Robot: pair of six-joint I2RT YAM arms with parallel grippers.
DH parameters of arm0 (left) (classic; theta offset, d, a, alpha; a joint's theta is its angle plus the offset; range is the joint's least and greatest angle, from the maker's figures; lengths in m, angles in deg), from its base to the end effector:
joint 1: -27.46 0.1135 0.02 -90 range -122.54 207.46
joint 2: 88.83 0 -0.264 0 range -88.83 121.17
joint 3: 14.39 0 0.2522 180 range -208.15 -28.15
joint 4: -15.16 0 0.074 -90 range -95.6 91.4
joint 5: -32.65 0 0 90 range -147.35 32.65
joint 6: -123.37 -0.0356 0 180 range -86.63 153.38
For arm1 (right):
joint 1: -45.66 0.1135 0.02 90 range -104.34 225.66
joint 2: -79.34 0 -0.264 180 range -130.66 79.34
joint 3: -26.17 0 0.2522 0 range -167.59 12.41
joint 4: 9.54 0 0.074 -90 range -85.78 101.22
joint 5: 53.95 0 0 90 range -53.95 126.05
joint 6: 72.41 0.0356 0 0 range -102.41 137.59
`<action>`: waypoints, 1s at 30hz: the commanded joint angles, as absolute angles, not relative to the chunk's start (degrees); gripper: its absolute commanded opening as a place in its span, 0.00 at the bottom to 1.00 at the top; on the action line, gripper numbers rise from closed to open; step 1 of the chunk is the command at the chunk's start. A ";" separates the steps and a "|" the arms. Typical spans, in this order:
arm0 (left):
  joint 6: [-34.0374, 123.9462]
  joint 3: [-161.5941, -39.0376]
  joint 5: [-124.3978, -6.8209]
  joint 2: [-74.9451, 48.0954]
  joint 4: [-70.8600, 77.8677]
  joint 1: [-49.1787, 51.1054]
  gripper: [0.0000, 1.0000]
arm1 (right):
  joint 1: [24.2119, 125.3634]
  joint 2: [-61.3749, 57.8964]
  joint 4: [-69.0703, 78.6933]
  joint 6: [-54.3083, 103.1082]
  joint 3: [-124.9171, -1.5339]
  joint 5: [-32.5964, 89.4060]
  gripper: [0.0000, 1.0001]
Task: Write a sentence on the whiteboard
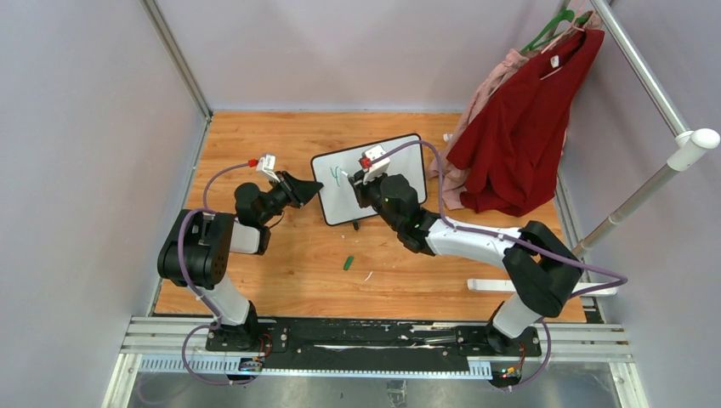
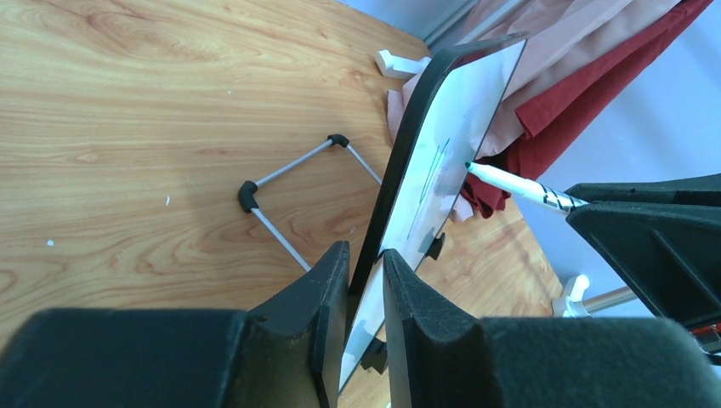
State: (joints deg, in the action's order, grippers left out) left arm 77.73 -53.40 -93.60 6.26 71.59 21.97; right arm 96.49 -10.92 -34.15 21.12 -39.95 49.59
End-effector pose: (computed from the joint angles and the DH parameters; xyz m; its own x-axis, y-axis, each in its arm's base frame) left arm 0.2835 -0.0484 0.1678 -0.4611 -0.5221 -0.7175 0.4802 0.5331 -0.6966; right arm 0.2338 0.2738 0.2752 -0.0321 0.0553 -0.9980 -0.6050 0.7937 0.0635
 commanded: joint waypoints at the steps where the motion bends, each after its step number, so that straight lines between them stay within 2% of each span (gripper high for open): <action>1: 77.06 -52.76 -94.35 4.60 74.06 21.61 0.26 | 95.68 -12.58 -34.70 20.40 -42.33 50.29 0.00; 30: 77.67 -52.89 -94.34 4.95 74.96 21.64 0.26 | 95.49 -12.55 -31.79 21.49 -38.82 49.58 0.00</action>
State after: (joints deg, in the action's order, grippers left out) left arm 77.76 -53.40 -93.55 6.26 71.64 21.97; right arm 96.23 -13.10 -33.24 21.07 -40.19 49.50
